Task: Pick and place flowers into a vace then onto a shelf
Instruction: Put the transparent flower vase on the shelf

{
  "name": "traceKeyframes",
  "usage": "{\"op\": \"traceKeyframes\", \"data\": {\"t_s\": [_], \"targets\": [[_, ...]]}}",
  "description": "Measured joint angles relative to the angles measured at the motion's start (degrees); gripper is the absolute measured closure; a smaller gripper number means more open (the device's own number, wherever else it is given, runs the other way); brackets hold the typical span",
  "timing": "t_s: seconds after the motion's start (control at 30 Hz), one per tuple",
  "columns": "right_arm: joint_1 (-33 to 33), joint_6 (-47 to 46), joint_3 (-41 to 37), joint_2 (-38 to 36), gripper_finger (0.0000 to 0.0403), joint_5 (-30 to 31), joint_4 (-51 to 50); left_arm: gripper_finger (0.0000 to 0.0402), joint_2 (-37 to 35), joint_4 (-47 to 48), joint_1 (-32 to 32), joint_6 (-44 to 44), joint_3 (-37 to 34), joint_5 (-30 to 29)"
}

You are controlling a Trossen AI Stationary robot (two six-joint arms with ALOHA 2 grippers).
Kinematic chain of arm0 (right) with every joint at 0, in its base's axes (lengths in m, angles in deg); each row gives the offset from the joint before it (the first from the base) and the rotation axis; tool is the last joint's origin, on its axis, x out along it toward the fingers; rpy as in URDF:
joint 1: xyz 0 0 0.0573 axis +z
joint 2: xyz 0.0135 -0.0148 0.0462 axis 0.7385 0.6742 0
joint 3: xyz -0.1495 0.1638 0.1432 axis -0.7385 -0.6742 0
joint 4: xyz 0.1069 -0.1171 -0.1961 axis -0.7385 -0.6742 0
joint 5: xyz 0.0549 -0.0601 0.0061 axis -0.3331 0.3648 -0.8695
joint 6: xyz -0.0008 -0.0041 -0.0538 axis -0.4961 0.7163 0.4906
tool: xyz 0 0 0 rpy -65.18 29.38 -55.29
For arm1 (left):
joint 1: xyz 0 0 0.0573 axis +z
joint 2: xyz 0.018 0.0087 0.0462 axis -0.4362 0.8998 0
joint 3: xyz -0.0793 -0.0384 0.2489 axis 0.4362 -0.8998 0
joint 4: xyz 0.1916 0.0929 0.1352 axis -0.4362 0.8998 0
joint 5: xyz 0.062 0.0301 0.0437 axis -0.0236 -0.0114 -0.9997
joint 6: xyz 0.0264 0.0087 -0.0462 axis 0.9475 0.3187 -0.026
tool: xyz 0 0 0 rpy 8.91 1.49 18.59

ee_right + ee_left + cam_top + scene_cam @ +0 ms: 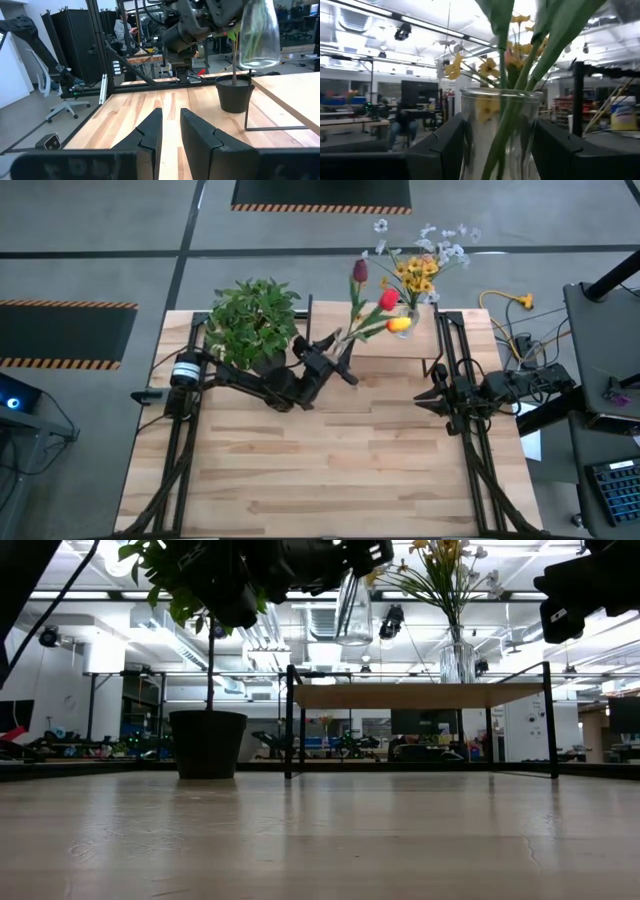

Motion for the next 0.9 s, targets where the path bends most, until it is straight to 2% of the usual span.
{"op": "traceKeyframes", "data": {"t_s": [0.17, 0.5, 0.9], "targets": [[0.0, 0.0, 0.0, -0.01, 0.0342, -0.02, -0.02, 0.023, 0.0, 0.78, 2.11, 1.37, -0.29, -2.68], [0.0, 0.02, 0.0, 0.0, 0.0342, -0.04, -0.09, 0.023, 0.0, 5.2, 7.09, -10.15, -1.95, -2.94], [0.0, 0.44, 0.0, 0.0, 0.0342, -0.04, -0.17, 0.023, 0.0, 8.84, 9.19, -10.6, -3.05, -2.81]]}}
